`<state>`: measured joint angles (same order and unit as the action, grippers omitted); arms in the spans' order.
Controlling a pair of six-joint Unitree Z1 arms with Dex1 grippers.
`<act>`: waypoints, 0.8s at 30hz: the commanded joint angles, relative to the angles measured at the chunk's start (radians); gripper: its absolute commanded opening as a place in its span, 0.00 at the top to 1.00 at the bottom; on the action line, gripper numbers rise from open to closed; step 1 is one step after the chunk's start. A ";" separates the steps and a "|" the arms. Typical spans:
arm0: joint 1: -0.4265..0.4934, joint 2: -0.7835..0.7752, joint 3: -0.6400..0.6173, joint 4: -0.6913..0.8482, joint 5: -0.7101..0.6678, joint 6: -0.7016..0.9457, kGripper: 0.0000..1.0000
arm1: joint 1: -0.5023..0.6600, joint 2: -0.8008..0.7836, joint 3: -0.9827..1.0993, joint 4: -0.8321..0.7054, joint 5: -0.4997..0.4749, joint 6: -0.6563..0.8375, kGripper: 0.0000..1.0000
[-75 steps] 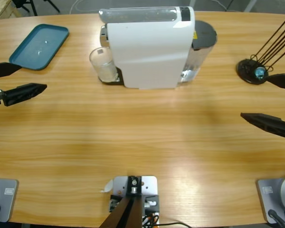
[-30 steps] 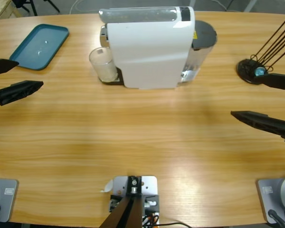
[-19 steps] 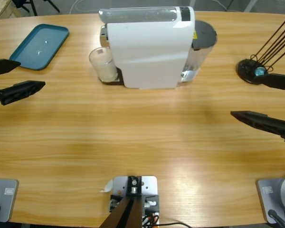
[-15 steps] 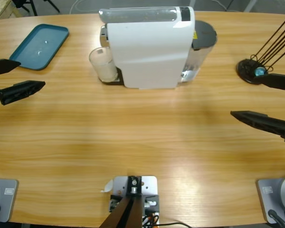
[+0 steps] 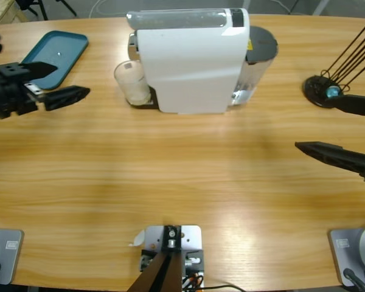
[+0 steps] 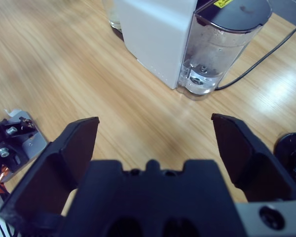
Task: Pour coffee
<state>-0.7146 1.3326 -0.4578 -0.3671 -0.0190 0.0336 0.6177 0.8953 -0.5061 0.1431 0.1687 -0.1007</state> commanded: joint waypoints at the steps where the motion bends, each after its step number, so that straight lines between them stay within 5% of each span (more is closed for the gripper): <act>1: 0.004 0.267 0.016 -0.146 -0.098 0.014 0.00 | 0.010 0.030 0.035 -0.004 0.015 0.012 0.00; 9: 0.004 0.411 0.017 -0.372 -0.150 0.012 0.00 | 0.010 0.047 0.032 -0.004 0.018 0.012 0.00; 24: 0.027 0.517 -0.045 -0.426 -0.157 0.005 0.00 | 0.010 0.054 0.032 -0.006 0.018 0.013 0.00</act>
<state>-0.7010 1.7765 -0.4608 -0.7768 -0.1562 0.0336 0.6187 0.9140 -0.5061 0.1431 0.1690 -0.0990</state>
